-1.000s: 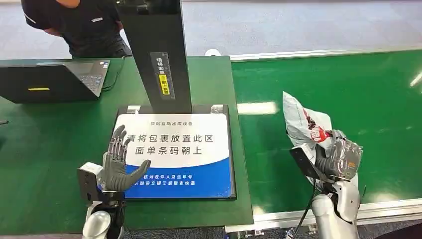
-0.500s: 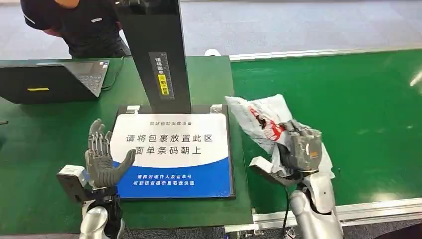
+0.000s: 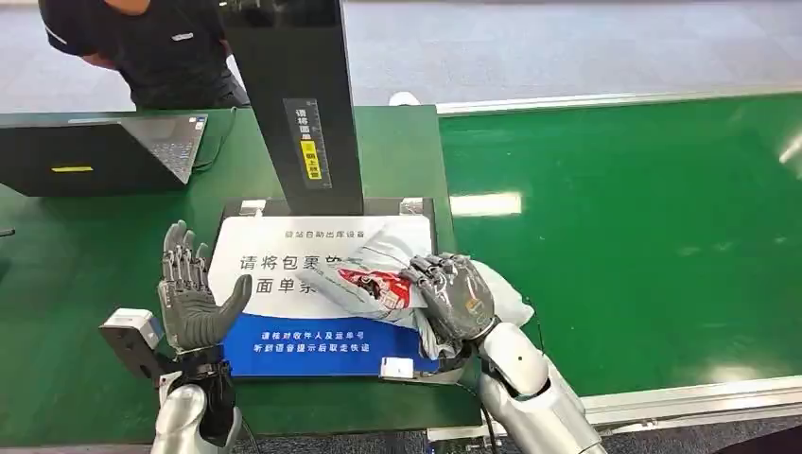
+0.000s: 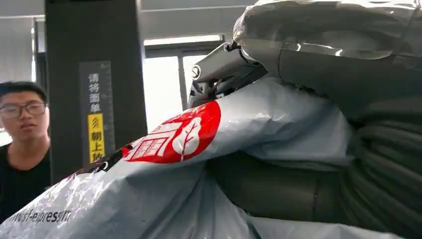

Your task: Moved the parcel from conveyor to table for the left to box.

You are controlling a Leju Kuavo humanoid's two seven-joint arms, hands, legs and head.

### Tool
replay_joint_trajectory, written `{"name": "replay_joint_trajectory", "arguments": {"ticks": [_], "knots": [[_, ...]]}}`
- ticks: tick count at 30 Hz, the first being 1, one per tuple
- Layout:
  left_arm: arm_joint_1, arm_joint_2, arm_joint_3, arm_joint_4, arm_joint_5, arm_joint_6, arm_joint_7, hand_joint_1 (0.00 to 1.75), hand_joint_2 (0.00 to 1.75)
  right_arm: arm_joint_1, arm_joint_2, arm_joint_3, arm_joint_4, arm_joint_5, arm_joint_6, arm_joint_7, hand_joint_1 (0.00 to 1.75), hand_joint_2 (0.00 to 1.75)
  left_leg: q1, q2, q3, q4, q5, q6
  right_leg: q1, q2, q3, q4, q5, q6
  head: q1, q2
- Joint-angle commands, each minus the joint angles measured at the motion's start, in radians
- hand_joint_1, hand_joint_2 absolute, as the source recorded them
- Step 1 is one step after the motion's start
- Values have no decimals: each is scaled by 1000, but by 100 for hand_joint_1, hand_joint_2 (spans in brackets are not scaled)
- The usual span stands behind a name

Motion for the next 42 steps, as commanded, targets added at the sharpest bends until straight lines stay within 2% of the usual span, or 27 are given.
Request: {"name": "replay_joint_trajectory", "arguments": {"ticks": [1, 5, 8, 10, 14, 15, 23, 26, 28, 32, 42], "knots": [[-43, 26, -26, 89, 24, 18, -5, 0, 175, -99, -19, 275, 180, -17, 59, -66, 175, 175, 0, 2, 4, -2, 0, -1, 0, 2, 2, -1, 1, -2, 0, 0], [-44, 21, -27, 77, 30, 20, -2, 0, 175, -181, -8, 361, 355, -3, 65, -22, 175, 175, 0, 1, 3, -2, 0, -1, 0, 1, 2, -1, 1, -2, 0, 0], [-35, 18, -28, 64, 26, 12, 11, 0, 175, -251, 10, 373, 542, -40, 26, -22, 175, 175, 0, 1, 3, -2, 1, -1, 0, 1, 1, 0, 1, -2, 0, 0], [-36, 19, -32, 67, 25, 9, 13, 0, 175, -263, 15, 373, 584, -12, -14, -23, 175, 175, 0, 1, 4, -2, 1, 0, 0, 1, 2, -1, 1, -2, 0, 0], [-65, 25, -51, 101, 24, 1, 15, 0, 175, -230, 16, 286, 481, 59, -14, -113, 175, 175, 0, -1, 3, -1, 1, 0, 0, -2, 2, 0, 1, -2, 0, 0], [-70, 27, -57, 107, 25, 0, 14, 0, 175, -208, 23, 239, 427, 80, -14, -162, 175, 175, 0, -2, 4, -1, 1, -1, 0, -2, 3, 0, 1, -2, 0, 0], [-70, 27, -57, 107, 25, 0, 14, 0, 175, -208, 23, 239, 427, 80, -14, -162, 175, 175, 0, -1, 4, -1, 1, -1, 0, -1, 2, 0, 1, -2, 0, 0], [-65, 33, -66, 107, 28, -1, 12, 0, 175, -161, 40, 158, 281, 151, -14, -226, 175, 175, 0, -1, 4, -1, 1, -1, 0, -1, 3, 0, 1, -3, 0, 0], [-73, 36, -67, 116, 29, -1, 12, 0, 175, -159, 52, 133, 216, 189, -14, -219, 175, 175, -1, -1, 3, -1, 1, -1, 0, -1, 1, 1, 0, -2, 0, 0], [-85, 37, -60, 130, 31, -2, 13, 0, 175, -177, 67, 90, 190, 179, -14, -231, 173, 175, -1, 1, 3, 0, 1, -1, 0, 0, 0, 1, 1, -3, 0, 0], [-85, 37, -60, 130, 31, -2, 13, 0, 175, -177, 67, 90, 190, 179, -14, -231, 173, 175, 0, 0, 2, 0, 1, -1, 0, 0, 1, 1, 1, -2, 0, 0]]}}
